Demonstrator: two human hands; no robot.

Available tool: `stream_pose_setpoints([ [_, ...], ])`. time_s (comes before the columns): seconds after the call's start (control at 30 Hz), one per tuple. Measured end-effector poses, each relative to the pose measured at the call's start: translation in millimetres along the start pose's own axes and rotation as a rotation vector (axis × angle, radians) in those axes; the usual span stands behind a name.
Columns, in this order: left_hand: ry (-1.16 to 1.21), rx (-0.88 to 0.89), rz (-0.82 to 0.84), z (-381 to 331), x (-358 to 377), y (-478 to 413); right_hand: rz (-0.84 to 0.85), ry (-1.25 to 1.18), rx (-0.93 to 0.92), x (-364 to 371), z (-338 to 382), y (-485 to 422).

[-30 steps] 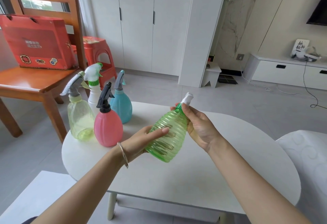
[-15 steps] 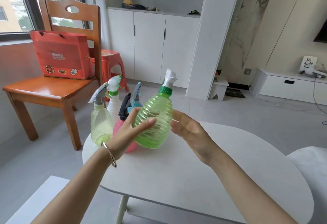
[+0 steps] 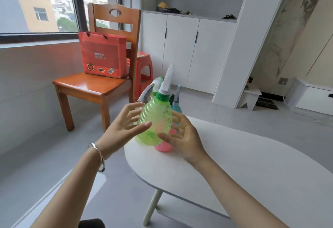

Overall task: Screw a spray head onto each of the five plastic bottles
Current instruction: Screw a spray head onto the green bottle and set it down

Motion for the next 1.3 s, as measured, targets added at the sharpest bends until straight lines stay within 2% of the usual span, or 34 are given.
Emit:
stream_pose_setpoints([
  [0.13,-0.132,-0.046,0.014,33.0,-11.2,6.1,-0.026,0.146,-0.048,26.2,-32.2,6.9],
  [0.37,-0.252,-0.092,-0.008,84.2,-19.2,9.2,-0.085,0.339,-0.029,49.4,-85.1,16.4],
  [0.83,-0.305,-0.109,-0.023,121.1,-6.6,-5.5,-0.073,0.324,0.132,43.1,-125.3,3.5],
  [1.3,-0.379,-0.051,-0.155,125.0,-3.9,-8.5,-0.096,0.385,0.034,42.2,-123.9,-1.6],
])
Point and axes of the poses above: each hand's wrist, its own y-axis away from the middle knuckle, its own x-axis out of the palm, z = x × y, the point moved 3 cm from there along -y, towards the middle knuckle, and after that the axes turned 8 degrees about -z, right-handed, at the moved point
